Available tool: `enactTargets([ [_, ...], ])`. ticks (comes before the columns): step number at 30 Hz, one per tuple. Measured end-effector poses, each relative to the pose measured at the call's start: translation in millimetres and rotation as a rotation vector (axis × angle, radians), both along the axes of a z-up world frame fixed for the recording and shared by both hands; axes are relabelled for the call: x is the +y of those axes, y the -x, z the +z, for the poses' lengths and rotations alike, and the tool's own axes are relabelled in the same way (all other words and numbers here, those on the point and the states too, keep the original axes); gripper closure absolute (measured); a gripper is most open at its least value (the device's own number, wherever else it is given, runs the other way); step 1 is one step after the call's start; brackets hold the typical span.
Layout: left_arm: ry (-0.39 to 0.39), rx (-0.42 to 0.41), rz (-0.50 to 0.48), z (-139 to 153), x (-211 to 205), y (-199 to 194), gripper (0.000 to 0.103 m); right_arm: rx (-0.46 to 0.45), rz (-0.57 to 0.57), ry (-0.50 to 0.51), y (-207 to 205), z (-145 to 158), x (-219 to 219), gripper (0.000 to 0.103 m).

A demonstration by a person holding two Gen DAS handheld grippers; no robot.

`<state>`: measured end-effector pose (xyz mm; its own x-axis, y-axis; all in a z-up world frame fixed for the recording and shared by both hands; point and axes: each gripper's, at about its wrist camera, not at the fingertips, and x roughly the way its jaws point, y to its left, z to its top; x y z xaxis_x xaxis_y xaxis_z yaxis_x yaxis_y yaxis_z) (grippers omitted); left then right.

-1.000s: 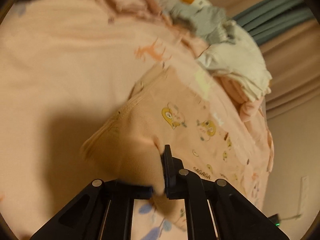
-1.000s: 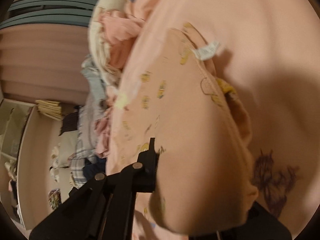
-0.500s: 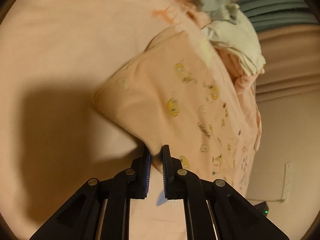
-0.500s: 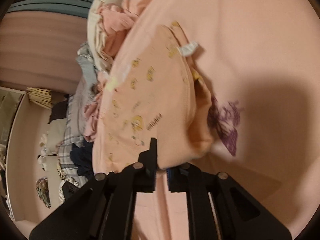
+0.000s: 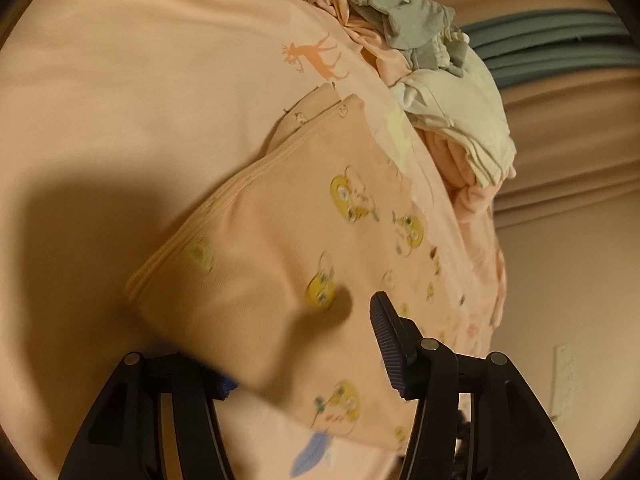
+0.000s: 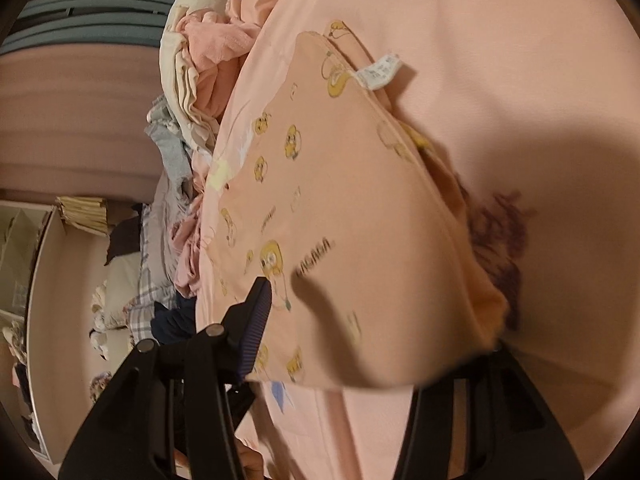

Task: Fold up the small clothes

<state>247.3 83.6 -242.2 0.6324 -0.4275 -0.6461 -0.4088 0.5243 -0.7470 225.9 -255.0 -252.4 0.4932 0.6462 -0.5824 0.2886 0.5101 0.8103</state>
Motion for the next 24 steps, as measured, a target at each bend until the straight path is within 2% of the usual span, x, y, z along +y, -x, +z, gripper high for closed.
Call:
enactTargets([
  [3,0.098,-0.005,0.006,-8,6,-15,0.048,0.005,-0.017,-0.028,-14,-3,1,0.054],
  [5,0.132,-0.001,-0.003,-11,6,-24,0.048,0.001,-0.017,-0.03,-23,-3,4,0.054],
  [7,0.13,0.012,-0.015,-12,5,-32,0.055,0.002,-0.019,-0.013,-31,-3,7,0.056],
  [9,0.062,0.067,-0.017,-13,2,-37,0.082,-0.008,-0.02,0.023,-38,-2,11,0.065],
  [10,0.025,0.075,-0.016,-13,1,-38,0.084,-0.012,-0.015,0.058,-41,-2,13,0.074],
  [11,-0.003,0.062,-0.018,-11,-2,-36,0.087,-0.007,-0.004,0.118,-45,-3,17,0.092],
  [13,-0.092,0.052,-0.013,-4,-8,-31,0.089,-0.024,0.008,0.126,-46,-5,18,0.092],
  [14,-0.174,0.049,-0.004,4,-14,-26,0.09,-0.036,0.015,0.113,-45,-3,16,0.092],
  [16,-0.279,0.033,0.005,18,-24,-18,0.091,-0.064,0.025,0.04,-40,1,7,0.093],
  [17,-0.307,0.016,-0.007,25,-29,-15,0.092,-0.068,0.02,0.011,-38,2,4,0.093],
  [20,-0.31,-0.042,-0.045,41,-37,5,0.093,-0.105,0.008,-0.01,-24,15,-6,0.094],
  [22,-0.306,-0.05,-0.049,46,-38,15,0.093,-0.14,0.016,-0.025,-10,26,-10,0.094],
  [24,-0.266,-0.058,-0.069,51,-37,30,0.093,-0.16,0.035,-0.014,6,36,-12,0.094],
])
